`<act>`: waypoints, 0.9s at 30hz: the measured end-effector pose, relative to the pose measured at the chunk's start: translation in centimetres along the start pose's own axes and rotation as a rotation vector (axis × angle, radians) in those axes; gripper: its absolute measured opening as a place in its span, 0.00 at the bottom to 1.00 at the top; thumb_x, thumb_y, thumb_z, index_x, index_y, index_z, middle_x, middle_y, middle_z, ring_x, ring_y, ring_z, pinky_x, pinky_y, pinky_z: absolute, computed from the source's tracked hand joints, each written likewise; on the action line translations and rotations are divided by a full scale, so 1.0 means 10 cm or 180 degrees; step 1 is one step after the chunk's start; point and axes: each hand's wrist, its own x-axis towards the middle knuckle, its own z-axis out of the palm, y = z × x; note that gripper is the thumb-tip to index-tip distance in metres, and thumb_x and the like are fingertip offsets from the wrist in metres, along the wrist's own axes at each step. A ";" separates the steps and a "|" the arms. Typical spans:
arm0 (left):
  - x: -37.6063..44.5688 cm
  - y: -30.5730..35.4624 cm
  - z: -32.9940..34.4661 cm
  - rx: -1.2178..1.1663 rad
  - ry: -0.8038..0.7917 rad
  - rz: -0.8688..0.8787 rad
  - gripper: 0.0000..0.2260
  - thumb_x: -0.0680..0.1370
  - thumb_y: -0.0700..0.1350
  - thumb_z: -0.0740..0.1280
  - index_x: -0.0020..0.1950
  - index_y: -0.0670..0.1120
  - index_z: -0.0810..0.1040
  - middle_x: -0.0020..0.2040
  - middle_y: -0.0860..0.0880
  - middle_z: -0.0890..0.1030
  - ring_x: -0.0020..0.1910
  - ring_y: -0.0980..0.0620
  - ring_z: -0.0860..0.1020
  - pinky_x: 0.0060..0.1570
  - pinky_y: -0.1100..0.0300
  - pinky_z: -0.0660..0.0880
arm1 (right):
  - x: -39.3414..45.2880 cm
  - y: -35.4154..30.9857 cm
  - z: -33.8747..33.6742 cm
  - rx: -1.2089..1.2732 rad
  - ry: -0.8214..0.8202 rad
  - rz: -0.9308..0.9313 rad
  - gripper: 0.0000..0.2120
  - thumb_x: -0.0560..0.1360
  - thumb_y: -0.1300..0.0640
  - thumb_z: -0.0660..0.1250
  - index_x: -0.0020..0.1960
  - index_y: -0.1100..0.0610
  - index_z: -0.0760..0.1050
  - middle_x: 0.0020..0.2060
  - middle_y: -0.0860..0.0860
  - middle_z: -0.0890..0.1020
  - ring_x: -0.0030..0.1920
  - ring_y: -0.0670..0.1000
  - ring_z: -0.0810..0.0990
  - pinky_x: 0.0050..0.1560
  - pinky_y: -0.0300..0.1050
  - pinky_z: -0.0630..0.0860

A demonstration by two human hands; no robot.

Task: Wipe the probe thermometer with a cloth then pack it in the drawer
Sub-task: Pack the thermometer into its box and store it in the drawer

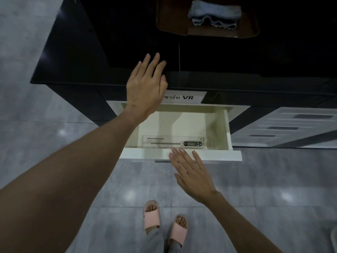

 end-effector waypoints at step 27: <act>-0.03 -0.05 0.11 -0.0044 0.0188 0.0062 0.20 0.82 0.48 0.51 0.69 0.45 0.75 0.70 0.46 0.74 0.72 0.46 0.69 0.71 0.52 0.65 | 0.75 0.42 0.12 0.0232 -0.0474 0.1245 0.41 0.76 0.49 0.62 0.78 0.59 0.40 0.77 0.56 0.44 0.77 0.56 0.44 0.76 0.57 0.46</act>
